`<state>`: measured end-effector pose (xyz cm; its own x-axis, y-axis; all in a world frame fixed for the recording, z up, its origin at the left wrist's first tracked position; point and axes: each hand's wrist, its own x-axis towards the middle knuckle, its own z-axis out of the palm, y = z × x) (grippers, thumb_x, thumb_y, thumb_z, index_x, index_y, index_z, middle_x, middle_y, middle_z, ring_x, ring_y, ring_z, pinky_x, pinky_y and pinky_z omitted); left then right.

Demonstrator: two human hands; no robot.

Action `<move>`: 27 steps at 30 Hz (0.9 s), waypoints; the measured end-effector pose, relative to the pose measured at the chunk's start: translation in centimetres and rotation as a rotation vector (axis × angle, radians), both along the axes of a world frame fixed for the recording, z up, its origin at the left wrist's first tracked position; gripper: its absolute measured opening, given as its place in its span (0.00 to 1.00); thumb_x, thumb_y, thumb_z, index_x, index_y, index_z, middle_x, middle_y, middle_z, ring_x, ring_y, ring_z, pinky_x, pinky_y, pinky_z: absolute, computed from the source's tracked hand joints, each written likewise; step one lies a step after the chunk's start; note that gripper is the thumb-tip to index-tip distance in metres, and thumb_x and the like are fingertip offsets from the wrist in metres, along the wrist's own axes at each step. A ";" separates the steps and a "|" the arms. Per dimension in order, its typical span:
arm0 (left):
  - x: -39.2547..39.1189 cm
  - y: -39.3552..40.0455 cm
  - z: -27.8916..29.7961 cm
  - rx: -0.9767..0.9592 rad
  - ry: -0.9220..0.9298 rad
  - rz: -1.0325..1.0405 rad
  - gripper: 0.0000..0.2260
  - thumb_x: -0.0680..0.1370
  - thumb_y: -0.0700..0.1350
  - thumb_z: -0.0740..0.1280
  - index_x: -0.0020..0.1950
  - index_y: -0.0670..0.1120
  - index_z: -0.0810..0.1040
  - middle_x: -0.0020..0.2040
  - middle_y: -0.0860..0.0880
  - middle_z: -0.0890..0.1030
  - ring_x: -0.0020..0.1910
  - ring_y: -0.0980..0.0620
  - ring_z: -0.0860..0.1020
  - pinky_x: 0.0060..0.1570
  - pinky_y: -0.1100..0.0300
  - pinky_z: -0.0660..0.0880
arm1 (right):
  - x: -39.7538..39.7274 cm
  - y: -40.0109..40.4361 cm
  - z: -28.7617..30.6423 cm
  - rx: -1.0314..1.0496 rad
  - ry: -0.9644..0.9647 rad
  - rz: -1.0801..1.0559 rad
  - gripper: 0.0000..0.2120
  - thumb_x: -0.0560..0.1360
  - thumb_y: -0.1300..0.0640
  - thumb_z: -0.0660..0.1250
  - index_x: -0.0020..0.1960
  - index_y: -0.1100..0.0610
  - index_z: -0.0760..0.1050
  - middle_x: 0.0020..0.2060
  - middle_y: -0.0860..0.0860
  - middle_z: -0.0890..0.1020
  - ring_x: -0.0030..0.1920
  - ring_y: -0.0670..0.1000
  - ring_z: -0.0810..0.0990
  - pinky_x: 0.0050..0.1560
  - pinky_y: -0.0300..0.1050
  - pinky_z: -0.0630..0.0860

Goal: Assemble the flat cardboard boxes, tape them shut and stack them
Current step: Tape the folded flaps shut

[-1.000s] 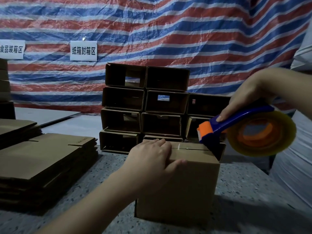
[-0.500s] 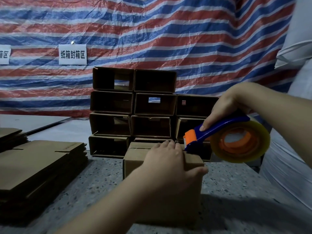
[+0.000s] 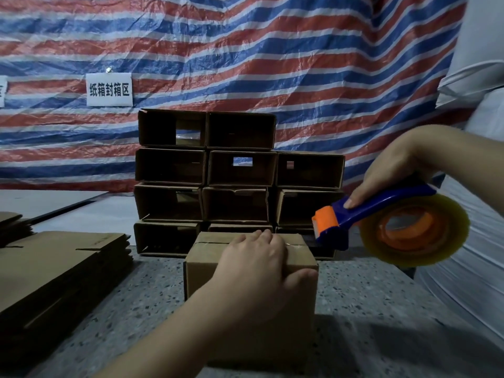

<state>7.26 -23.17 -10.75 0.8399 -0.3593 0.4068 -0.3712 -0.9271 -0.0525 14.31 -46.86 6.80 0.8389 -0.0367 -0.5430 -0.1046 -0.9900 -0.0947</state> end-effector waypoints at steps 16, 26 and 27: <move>0.2 -1.9 0.6 0.021 0.018 -0.168 0.34 0.77 0.68 0.59 0.78 0.53 0.56 0.74 0.51 0.66 0.72 0.49 0.65 0.66 0.54 0.67 | 0.5 -0.5 -2.7 0.023 0.031 -0.001 0.41 0.55 0.30 0.78 0.59 0.56 0.81 0.44 0.54 0.87 0.42 0.51 0.86 0.42 0.44 0.82; 0.4 -1.7 0.3 0.010 -0.031 -0.189 0.33 0.78 0.68 0.57 0.77 0.53 0.59 0.75 0.51 0.67 0.74 0.49 0.64 0.67 0.53 0.67 | -0.3 -2.7 -2.3 0.024 0.045 0.000 0.38 0.62 0.30 0.74 0.60 0.57 0.80 0.45 0.54 0.87 0.42 0.51 0.85 0.43 0.42 0.81; 0.4 -1.7 0.3 0.013 -0.050 -0.192 0.32 0.78 0.68 0.57 0.76 0.53 0.60 0.73 0.51 0.68 0.72 0.50 0.66 0.65 0.54 0.69 | -0.5 -1.5 -2.4 -0.076 0.043 0.028 0.38 0.60 0.28 0.74 0.58 0.56 0.81 0.43 0.52 0.87 0.41 0.50 0.86 0.41 0.41 0.81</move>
